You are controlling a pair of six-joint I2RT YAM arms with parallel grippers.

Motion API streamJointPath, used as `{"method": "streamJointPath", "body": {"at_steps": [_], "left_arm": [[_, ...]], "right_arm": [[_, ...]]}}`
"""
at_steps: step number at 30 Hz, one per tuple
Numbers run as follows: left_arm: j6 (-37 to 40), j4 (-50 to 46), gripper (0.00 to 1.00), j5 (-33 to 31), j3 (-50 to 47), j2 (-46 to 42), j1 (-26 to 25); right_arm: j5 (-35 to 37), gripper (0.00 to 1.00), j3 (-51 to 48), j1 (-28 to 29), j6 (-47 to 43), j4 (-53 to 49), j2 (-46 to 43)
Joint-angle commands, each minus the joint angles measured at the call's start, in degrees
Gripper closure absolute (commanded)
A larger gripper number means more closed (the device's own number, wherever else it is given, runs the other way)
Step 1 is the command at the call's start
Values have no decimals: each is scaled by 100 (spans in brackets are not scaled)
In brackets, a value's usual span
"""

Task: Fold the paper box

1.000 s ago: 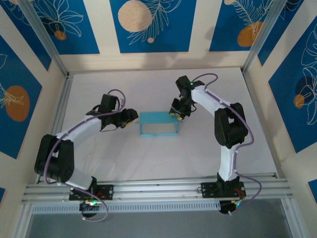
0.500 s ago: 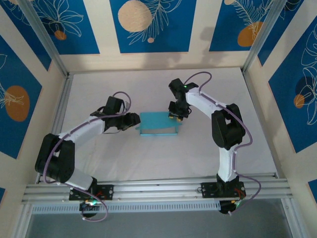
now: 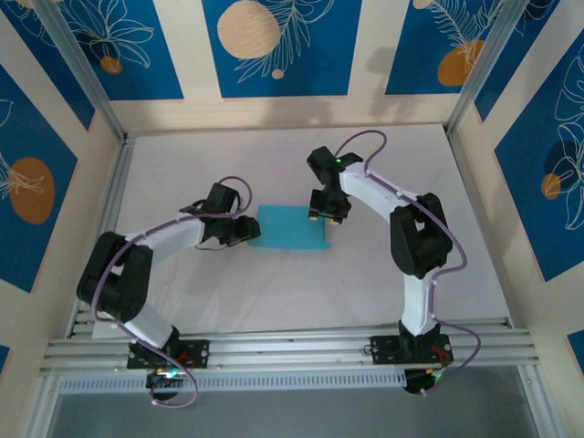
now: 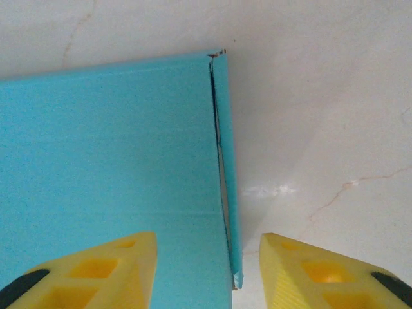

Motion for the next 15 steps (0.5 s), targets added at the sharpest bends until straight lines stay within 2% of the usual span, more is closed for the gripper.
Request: {"method": "streamJointPath", "body": {"at_steps": [1,4,11,15], "left_arm": [[161,-250,56,-215,-9,159,-47],[194,-293,56,-240,41,185,-55],[234,-304,57,-285,22,226,-56],[258,-297,59,-267,35,253,-56]], "right_arm": [[-36,52,182,-31,-166,-177,-320],[-180,54,11,-117,-300,-135,-449],[-1259,59,-1304,-190,-640,846,-1035],[-1483,59,-1694,-172,-610,1131,-1022]]}}
